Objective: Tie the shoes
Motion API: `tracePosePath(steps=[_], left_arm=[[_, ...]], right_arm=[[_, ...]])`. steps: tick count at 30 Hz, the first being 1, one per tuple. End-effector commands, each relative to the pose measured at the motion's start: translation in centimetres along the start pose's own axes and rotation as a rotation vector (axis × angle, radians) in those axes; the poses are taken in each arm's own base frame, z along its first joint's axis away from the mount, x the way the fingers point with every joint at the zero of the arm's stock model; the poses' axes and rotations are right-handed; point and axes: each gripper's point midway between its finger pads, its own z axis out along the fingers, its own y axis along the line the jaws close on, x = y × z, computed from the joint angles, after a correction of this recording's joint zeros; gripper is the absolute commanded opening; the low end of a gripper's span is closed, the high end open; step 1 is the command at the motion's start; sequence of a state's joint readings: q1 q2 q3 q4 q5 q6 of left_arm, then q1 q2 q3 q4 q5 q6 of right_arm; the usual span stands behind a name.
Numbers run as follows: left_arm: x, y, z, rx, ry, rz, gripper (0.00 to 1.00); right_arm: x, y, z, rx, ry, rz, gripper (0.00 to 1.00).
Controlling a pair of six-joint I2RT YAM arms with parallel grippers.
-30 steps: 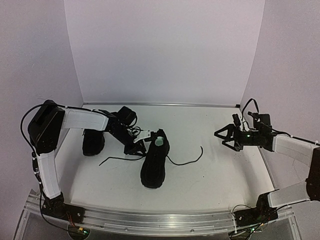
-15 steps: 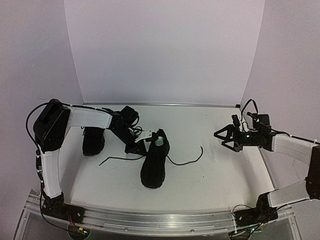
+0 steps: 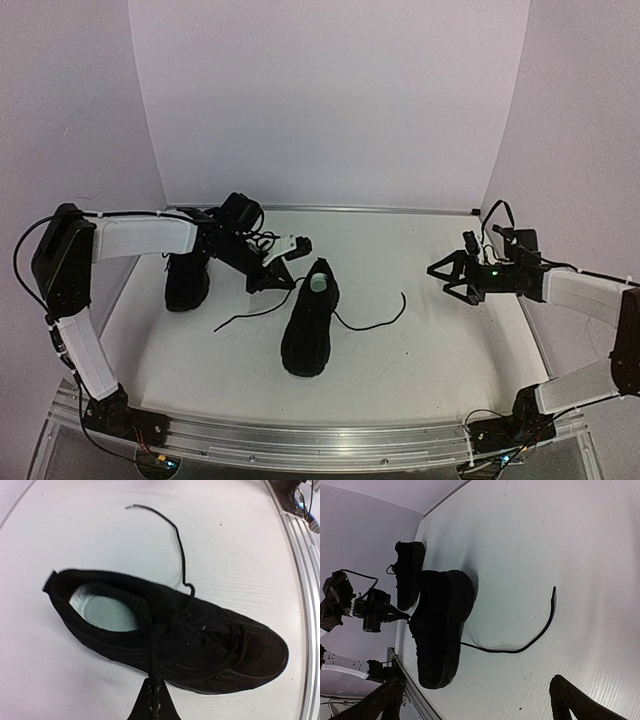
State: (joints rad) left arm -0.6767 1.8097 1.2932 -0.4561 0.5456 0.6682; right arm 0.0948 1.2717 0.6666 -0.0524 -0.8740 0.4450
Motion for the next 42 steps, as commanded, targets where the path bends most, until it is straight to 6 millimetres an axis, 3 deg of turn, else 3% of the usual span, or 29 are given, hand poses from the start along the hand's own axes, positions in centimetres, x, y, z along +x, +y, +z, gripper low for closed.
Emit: tracePosePath(steps=[1,7,11,18,26,42], left_arm=[[-5.7,-1.1,-3.6,-0.043,-0.204,0.039,0.00],[-8.6,-2.0,-4.0,-0.028,-0.322,0.058,0.00],[-9.2,-2.5,-3.2,-0.015,-0.350,0.056,0.00],[-9.1,-3.2,-1.6,0.003,-0.350,0.053,0.00],[-9.5,-3.8,-0.1,0.002,-0.340,0.087,0.00],[-8.9,-4.3,0.6,0.002,-0.328,0.097,0.00]], right_arm=[[-0.1,-1.1,0.3,0.036,-0.019,0.003,0.97],[0.6,-3.1,0.7,0.113,-0.005,0.051,0.89],[1.2,-4.6,1.1,0.191,0.009,0.067,0.83],[3.0,-6.8,3.5,0.383,0.069,0.045,0.64],[3.5,-7.8,7.4,0.467,0.106,0.032,0.60],[4.4,-9.6,12.9,0.625,0.117,-0.012,0.38]])
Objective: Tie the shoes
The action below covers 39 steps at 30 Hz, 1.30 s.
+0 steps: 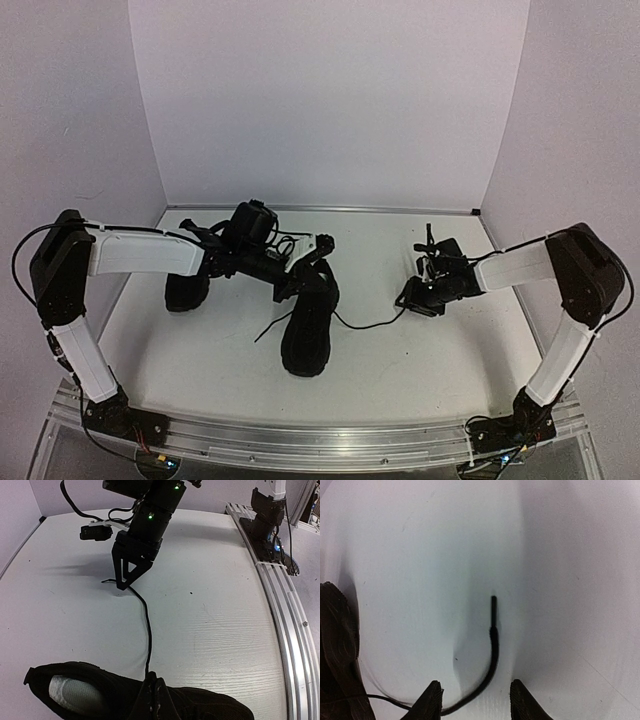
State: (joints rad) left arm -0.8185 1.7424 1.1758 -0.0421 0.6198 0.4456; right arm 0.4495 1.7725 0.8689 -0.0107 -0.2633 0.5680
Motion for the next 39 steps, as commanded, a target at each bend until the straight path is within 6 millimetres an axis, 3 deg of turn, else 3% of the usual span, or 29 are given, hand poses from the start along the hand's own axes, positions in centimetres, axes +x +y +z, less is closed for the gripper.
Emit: tracePosePath(steps=[1,7,15,18,21,26,33,35,39], left_arm=[[-0.8,0.2,-0.1,-0.019,-0.026,0.037,0.00],[-1.2,0.4,-0.4,-0.032,-0.031,0.058,0.00],[-1.3,0.3,-0.7,-0.040,-0.032,0.082,0.00],[-1.2,0.2,-0.6,-0.036,-0.029,0.083,0.00],[-1.0,0.2,-0.5,-0.034,-0.026,0.084,0.00],[-1.3,0.2,-0.8,-0.052,-0.053,0.119,0.00],[-1.0,0.0,-0.9,-0.064,-0.057,0.160,0.00],[-1.2,0.0,-1.0,-0.068,-0.074,0.175,0.00],[-1.6,-0.3,-1.2,-0.065,-0.105,0.202,0.00]], right_arm=[[1.0,-1.4,2.0,0.166,0.018,-0.022,0.38],[2.3,-2.8,2.6,0.339,0.044,-0.100,0.35],[5.2,-4.9,3.4,0.414,0.112,-0.108,0.11],[5.1,-5.0,3.4,0.421,0.101,-0.104,0.00],[3.7,-4.1,2.8,0.404,0.057,-0.112,0.00],[-1.7,0.6,-1.0,0.290,-0.104,-0.130,0.00],[-10.2,12.6,-10.0,-0.088,-0.367,-0.226,0.00],[-11.7,15.8,-11.9,-0.206,-0.417,-0.256,0.00],[-13.3,21.8,-13.2,-0.439,-0.430,-0.293,0.00]])
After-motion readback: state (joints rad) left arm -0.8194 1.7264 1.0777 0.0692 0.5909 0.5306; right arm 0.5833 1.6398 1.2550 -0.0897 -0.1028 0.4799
